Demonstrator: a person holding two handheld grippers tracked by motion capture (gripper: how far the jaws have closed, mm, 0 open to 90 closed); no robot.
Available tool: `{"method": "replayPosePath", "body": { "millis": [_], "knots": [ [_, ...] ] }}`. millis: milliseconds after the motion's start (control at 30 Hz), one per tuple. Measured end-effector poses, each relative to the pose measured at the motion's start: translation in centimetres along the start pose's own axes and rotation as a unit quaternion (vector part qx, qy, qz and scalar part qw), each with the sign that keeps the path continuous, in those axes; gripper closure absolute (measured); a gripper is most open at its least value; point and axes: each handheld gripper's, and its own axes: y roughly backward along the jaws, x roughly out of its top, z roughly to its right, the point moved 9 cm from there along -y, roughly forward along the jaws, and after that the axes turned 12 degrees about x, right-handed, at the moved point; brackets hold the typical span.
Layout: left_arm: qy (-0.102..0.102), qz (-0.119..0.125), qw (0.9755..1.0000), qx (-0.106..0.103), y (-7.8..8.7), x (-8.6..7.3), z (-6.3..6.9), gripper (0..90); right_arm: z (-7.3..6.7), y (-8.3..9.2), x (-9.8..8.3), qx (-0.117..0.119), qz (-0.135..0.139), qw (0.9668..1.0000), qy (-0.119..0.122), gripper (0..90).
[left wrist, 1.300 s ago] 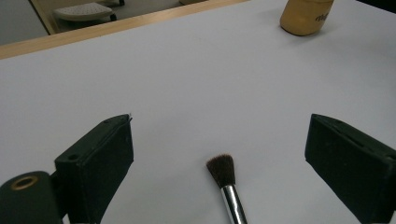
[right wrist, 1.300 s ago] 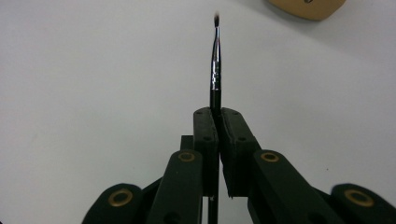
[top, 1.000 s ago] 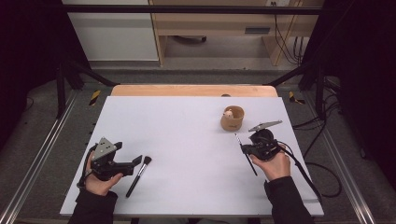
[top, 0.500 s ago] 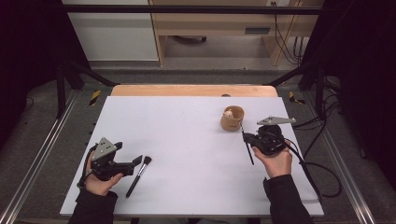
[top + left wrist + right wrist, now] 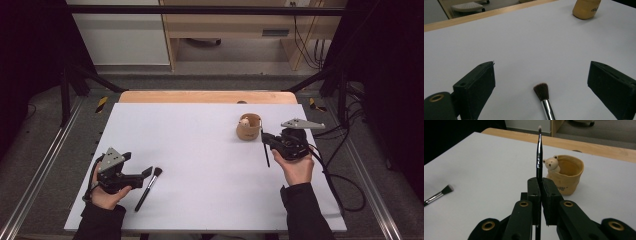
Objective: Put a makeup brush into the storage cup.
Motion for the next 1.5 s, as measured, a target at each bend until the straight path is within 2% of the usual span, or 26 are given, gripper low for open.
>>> {"method": "replayPosePath", "body": {
  "millis": [200, 633, 1167, 1500],
  "knots": [
    [-0.001, 0.001, 1.0000, 0.001, 0.0, 0.0, 0.0, 7.0, 0.4, 0.5, 1.4, -0.001, 0.037, 0.9993, 0.005, 85.7],
    [0.000, 0.000, 1.0000, 0.001, -0.1, 0.0, -0.1, 7.0, 1.1, -0.2, 3.4, -0.014, 0.089, 0.9959, 0.010, 85.8],
    [0.002, 0.000, 1.0000, -0.001, -0.1, 0.0, -0.1, 6.9, 2.8, -1.2, 5.3, -0.043, 0.121, 0.9917, 0.004, 85.8],
    [0.002, 0.000, 1.0000, 0.000, -0.1, 0.0, -0.1, 6.9, 3.8, -1.8, 6.4, -0.053, 0.137, 0.9891, 0.003, 85.7]
  ]
}}
